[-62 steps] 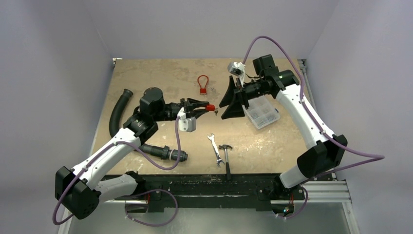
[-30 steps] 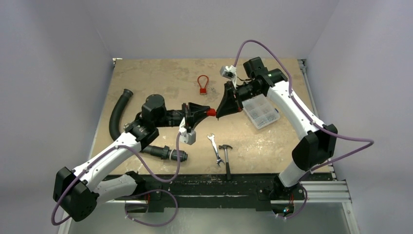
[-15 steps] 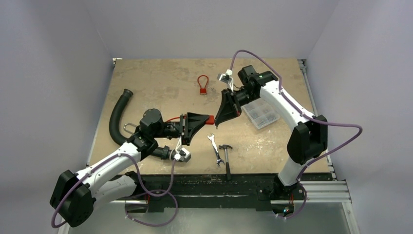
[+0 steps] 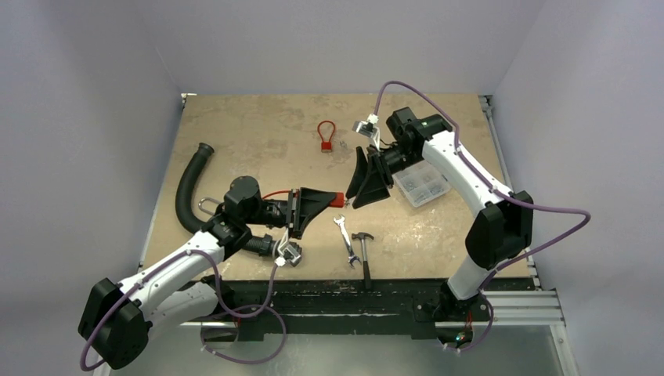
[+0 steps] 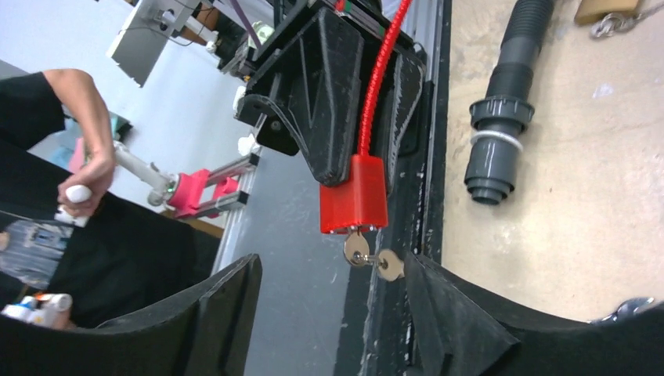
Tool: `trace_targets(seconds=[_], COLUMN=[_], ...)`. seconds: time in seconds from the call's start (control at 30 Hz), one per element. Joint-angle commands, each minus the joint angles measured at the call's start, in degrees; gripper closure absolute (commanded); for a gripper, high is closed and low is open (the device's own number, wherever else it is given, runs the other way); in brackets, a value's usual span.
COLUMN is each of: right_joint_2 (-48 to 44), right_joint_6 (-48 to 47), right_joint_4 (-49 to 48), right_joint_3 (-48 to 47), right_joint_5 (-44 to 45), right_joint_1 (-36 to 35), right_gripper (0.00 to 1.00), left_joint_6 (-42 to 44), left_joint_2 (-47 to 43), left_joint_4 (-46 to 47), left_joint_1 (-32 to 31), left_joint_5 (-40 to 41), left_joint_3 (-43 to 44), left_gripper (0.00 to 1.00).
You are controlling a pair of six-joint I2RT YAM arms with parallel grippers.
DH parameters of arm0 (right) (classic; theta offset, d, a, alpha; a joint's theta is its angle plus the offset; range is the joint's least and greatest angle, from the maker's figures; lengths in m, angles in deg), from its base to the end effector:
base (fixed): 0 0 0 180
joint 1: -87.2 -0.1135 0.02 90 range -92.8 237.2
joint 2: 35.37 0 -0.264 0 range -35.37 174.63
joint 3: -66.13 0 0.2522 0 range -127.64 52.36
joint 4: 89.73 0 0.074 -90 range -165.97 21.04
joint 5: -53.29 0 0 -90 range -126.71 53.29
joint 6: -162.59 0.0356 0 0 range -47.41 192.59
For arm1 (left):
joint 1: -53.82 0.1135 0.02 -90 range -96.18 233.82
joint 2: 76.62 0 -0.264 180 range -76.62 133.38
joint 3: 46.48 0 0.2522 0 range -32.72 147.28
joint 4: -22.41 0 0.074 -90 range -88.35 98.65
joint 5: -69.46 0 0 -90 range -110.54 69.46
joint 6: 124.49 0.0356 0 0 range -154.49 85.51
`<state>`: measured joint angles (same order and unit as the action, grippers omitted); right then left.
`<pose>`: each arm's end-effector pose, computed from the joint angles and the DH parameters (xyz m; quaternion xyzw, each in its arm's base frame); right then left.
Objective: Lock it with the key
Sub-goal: Lock the lock.
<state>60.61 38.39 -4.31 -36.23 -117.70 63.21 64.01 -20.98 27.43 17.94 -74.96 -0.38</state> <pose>0.2719 0.1595 0.3260 -0.4223 0.6313 0.6374 0.1299 0.1565 -0.1490 0.2822 0.7224 -0.0328 0.0267 0.6902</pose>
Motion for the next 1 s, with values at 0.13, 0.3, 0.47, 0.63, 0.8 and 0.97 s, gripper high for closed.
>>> trace_targets(seconds=[0.13, 0.3, 0.47, 0.63, 0.8, 0.97], right_joint_2=[0.20, 0.93, -1.36, -5.45, -9.94, -13.41], right_joint_6=[-7.31, -3.96, 0.26, 6.88, 10.16, 9.94], right_joint_4=[7.01, 3.51, -2.76, -14.23, -24.03, -27.30], right_joint_3=[-5.97, -7.67, -6.84, -4.27, 0.64, 4.26], right_joint_5=[3.95, 6.73, 11.18, 19.70, 25.19, 25.29], right_joint_1=[-0.71, -3.98, -4.86, -7.55, -8.31, -8.44], right_gripper=[0.13, 0.12, 0.03, 0.07, 0.11, 0.17], left_joint_6=[5.15, 4.66, 1.93, -0.79, -4.31, -5.42], left_joint_2=[-0.69, 0.29, 0.83, 1.62, 2.42, 2.06], left_joint_4=[-1.32, -1.92, -4.27, -4.68, -4.38, -6.16], left_joint_1=[-0.07, -0.04, -0.02, -0.03, -0.01, -0.05], left_joint_5=[-5.96, -6.24, -5.31, -3.80, -1.97, -1.90], left_joint_3=[1.07, 2.36, 4.55, 5.52, 6.93, 7.55], left_gripper=[1.00, 1.00, 1.00, 1.00, 1.00, 1.00])
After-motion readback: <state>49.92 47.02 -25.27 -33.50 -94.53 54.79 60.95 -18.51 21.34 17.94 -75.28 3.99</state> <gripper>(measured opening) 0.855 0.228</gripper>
